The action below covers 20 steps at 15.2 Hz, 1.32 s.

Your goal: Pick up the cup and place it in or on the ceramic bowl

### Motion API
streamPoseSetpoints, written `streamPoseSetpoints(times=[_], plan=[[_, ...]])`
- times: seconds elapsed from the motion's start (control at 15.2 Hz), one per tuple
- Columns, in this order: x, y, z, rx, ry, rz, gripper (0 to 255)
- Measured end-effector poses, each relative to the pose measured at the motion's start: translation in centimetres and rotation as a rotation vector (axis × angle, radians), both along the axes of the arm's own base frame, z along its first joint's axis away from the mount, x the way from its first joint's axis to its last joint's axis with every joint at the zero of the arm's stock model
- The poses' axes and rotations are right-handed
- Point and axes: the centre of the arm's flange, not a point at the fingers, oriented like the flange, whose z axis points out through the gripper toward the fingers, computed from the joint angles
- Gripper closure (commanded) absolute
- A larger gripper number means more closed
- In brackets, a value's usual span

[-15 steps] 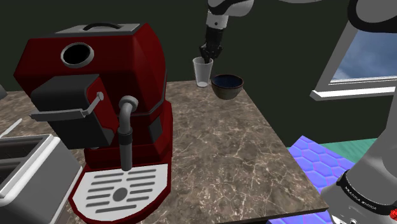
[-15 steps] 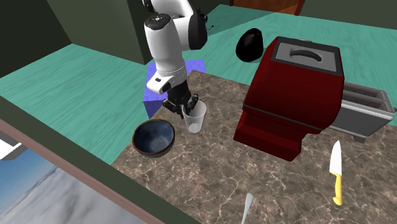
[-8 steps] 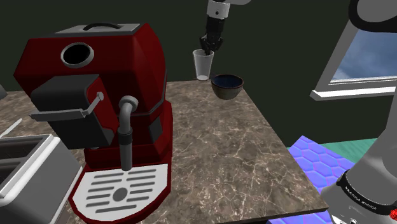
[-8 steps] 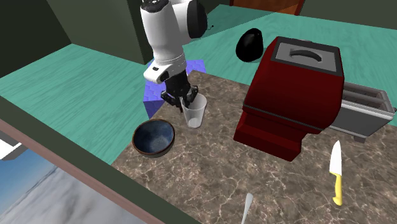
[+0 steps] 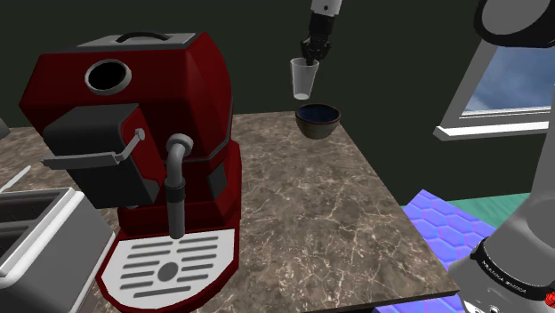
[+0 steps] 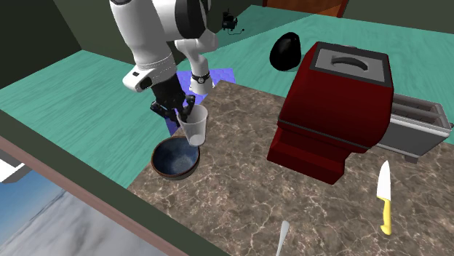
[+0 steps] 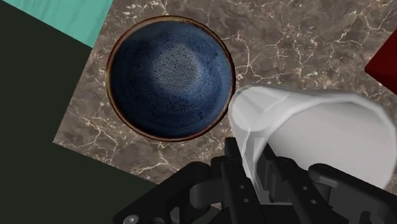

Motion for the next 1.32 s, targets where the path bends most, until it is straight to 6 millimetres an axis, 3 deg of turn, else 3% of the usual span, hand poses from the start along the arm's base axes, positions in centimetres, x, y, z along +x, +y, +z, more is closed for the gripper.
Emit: streamPoseSetpoints(times=[0.46,1.32], plan=[[0.3,-8.6,1.8,0.0,0.0,0.0,255],[0.2,-9.3,-4.6,0.0,0.001,0.001,255]])
